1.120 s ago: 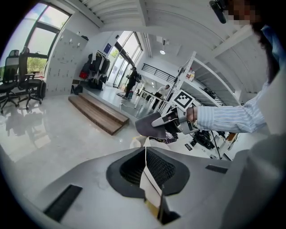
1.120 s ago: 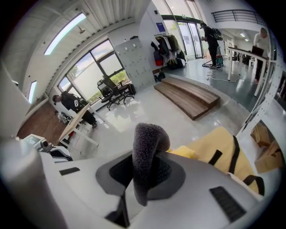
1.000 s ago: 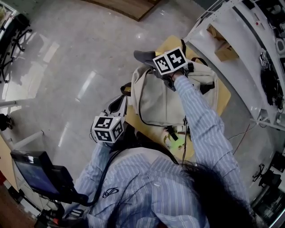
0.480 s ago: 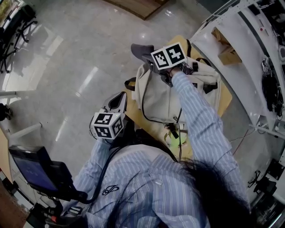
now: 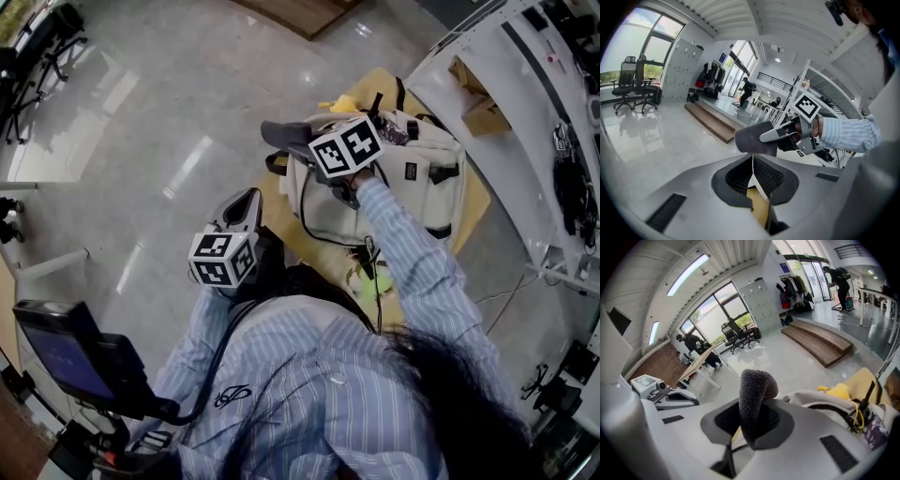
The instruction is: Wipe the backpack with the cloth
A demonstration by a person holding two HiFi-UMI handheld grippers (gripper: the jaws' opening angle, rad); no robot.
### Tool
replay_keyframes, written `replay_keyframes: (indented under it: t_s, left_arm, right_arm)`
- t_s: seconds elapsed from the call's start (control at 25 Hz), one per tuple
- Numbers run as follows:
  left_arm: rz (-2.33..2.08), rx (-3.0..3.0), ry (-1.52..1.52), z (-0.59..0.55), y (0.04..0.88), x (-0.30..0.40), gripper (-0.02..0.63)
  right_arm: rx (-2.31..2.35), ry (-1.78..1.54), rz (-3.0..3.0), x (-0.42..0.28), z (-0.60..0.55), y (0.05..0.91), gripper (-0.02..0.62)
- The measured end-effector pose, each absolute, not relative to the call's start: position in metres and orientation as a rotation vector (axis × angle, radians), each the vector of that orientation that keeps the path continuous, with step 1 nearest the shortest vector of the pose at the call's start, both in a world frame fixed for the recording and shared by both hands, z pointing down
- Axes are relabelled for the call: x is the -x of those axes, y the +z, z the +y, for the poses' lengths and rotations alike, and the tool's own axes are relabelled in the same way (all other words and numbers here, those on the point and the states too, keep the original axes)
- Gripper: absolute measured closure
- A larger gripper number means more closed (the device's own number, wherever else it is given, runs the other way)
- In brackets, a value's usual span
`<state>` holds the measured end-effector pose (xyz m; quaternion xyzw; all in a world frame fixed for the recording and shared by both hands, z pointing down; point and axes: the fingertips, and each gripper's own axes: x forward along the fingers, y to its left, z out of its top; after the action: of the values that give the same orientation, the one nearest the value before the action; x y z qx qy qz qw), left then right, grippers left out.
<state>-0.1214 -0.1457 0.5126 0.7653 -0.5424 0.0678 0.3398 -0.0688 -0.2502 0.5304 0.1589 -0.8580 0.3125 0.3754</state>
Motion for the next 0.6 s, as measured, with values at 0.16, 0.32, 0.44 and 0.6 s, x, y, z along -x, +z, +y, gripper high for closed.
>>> replay_keyframes:
  t_s: [0.16, 0.32, 0.44, 0.6]
  left_arm:
    - [-1.448, -1.976, 0.158, -0.132, 0.51, 0.124, 0.597]
    - [-1.477, -1.971, 0.145, -0.116, 0.506, 0.121, 0.597]
    - [-1.489, -1.966, 0.139, -0.102, 0.504, 0.117, 0.597]
    - [-1.499, -1.953, 0.135, -0.082, 0.505, 0.11, 0.597]
  right_arm:
    - [-0.349, 0.8, -2.201, 0.07, -0.204, 0.532, 0.539]
    - [-0.288, 0.856, -2.211, 0.066, -0.151, 0.538, 0.539]
    - [-0.27, 0.889, -2.206, 0.056, -0.118, 0.544, 0.54]
    - [-0.272, 0.941, -2.202, 0.041, -0.081, 0.548, 0.54]
